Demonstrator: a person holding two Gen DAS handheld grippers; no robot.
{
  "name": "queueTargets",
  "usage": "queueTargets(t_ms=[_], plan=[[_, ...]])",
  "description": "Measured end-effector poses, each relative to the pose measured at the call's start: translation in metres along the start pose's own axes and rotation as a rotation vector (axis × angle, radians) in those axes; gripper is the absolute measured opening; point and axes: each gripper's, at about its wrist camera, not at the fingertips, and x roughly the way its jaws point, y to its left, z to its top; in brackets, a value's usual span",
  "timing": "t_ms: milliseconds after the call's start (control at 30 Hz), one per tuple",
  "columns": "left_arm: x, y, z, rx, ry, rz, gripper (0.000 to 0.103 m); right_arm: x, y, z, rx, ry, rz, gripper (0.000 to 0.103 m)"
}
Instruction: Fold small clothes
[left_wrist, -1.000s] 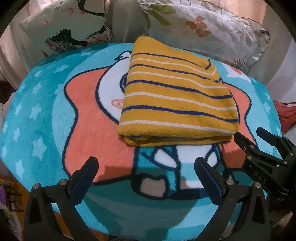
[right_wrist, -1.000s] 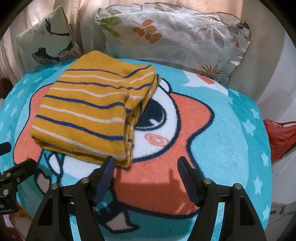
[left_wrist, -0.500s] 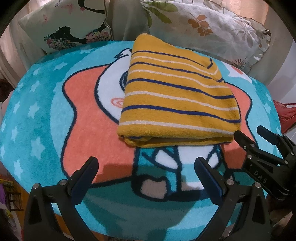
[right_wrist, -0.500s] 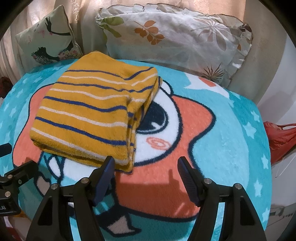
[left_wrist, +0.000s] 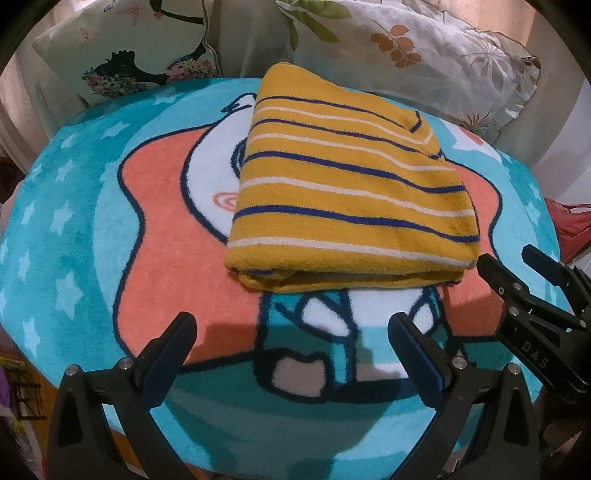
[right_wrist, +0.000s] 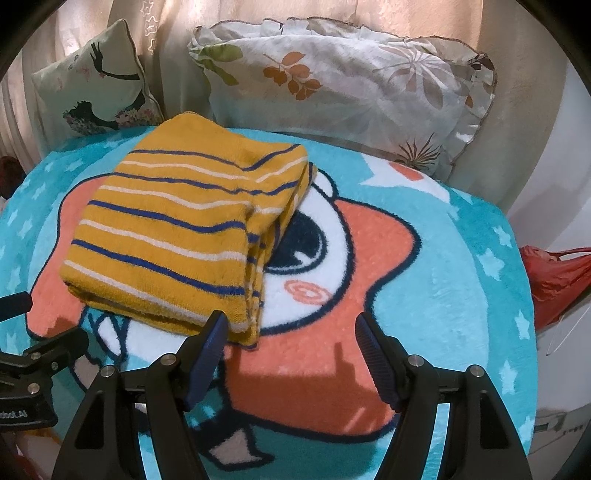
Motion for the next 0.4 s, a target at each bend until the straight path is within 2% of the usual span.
queueTargets(t_ms=[400], plan=[[-0.022, -0.016, -0.001, 0.055, -0.074, 0.004, 0.102, -0.016, 0.000, 0.001, -0.011, -0.044, 0.006, 0.078]])
